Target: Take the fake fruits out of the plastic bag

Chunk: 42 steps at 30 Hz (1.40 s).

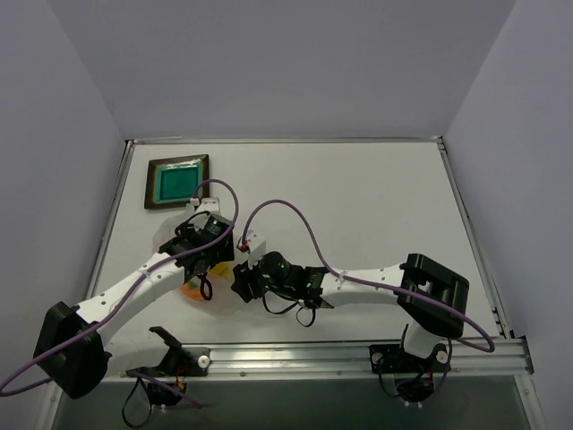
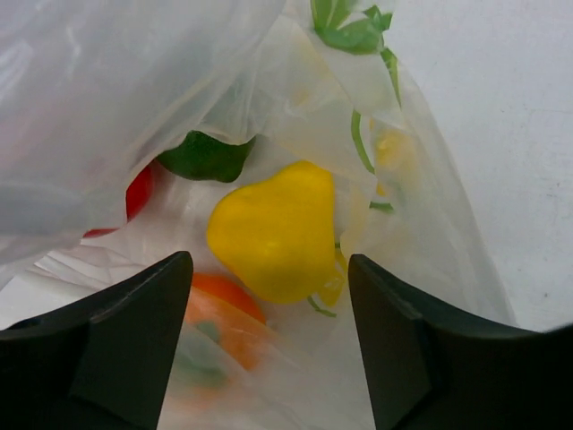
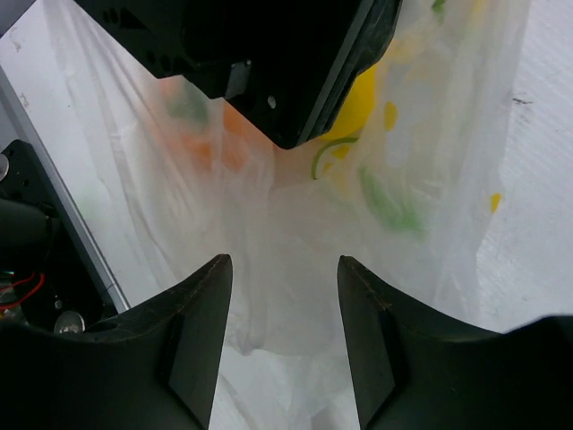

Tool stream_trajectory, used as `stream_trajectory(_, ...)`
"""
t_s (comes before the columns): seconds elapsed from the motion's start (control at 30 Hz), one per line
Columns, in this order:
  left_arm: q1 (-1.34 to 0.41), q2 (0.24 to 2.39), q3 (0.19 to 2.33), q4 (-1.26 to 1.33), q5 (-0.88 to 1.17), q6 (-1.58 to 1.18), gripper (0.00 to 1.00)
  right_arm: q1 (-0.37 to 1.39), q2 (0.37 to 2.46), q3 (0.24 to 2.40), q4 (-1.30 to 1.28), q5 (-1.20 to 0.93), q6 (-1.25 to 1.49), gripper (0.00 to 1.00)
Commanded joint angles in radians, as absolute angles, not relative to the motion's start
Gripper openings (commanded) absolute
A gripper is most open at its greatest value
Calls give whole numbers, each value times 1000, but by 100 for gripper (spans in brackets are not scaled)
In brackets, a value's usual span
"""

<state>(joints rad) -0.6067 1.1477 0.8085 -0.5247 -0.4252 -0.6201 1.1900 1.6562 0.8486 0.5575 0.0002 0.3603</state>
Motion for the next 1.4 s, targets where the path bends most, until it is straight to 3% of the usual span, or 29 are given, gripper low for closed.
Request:
stream_trajectory(0.0, -606, 1181, 822, -468, -489, -618, 71, 1177, 1657, 847, 598, 12, 376, 46)
stream_trajectory(0.2, -597, 1282, 816, -450, -517, -638, 81, 1172, 1661, 847, 604, 11, 373, 46)
stream_trajectory(0.57, -577, 1309, 738, -400, -494, -683, 85, 1163, 1649, 833, 592, 11, 370, 45)
stream_trajectory(0.73, -561, 1289, 698, -333, -450, -670, 73, 1151, 1635, 831, 566, 35, 364, 45)
stream_trajectory(0.77, -560, 1282, 698, -331, -446, -670, 61, 1149, 1631, 830, 561, 40, 362, 45)
stream_trajectory(0.83, -560, 1264, 698, -333, -443, -663, 56, 1135, 1614, 821, 549, 49, 359, 46)
stream_trajectory(0.87, -557, 1253, 701, -340, -445, -663, 43, 1129, 1600, 818, 546, 51, 359, 46)
stream_trajectory(0.9, -555, 1246, 704, -351, -445, -663, 37, 1123, 1594, 815, 537, 52, 357, 46)
stream_trajectory(0.97, -557, 1224, 718, -388, -448, -669, 31, 1102, 1562, 807, 517, 61, 348, 47)
stream_trajectory(1.1, -555, 1103, 750, -455, -443, -675, 28, 1052, 1494, 785, 485, 29, 339, 49)
stream_trajectory(1.37, -554, 999, 887, -630, -238, -666, 30, 1042, 1508, 816, 446, 11, 334, 69)
